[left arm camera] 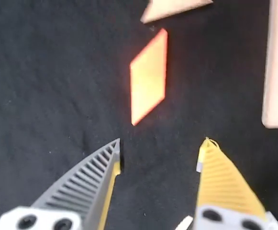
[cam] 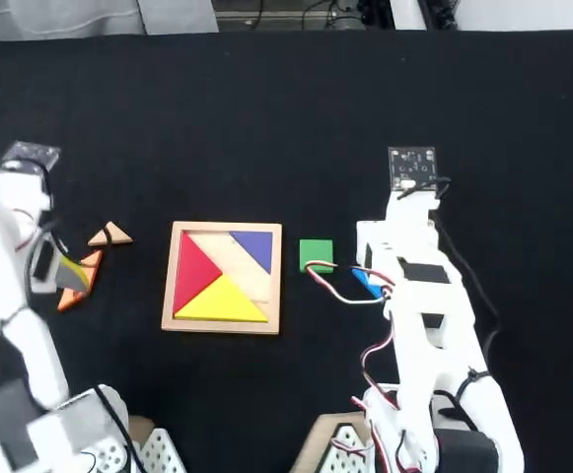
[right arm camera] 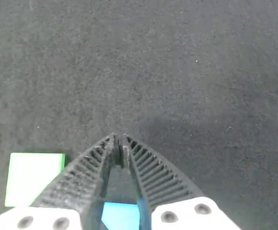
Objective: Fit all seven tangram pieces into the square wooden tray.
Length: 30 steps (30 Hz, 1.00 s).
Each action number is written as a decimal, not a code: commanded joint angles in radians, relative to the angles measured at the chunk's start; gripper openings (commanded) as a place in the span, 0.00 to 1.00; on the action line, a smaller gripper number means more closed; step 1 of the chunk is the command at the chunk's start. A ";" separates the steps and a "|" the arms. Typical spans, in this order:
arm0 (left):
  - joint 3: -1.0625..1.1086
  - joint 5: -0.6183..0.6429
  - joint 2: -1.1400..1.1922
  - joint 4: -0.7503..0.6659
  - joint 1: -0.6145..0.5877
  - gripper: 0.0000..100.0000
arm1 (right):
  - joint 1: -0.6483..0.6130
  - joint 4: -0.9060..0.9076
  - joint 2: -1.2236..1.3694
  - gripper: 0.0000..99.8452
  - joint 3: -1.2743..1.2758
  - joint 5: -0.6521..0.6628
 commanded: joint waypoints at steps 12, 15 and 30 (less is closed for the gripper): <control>-0.275 0.166 0.440 -0.129 0.005 0.26 | -0.020 -0.028 -0.028 0.01 -0.019 0.012; -0.275 0.213 0.425 -0.129 -0.028 0.26 | -0.020 -0.072 -0.028 0.01 -0.001 0.012; -0.070 0.212 0.436 -0.305 -0.015 0.25 | -0.020 -0.092 -0.028 0.01 0.010 0.012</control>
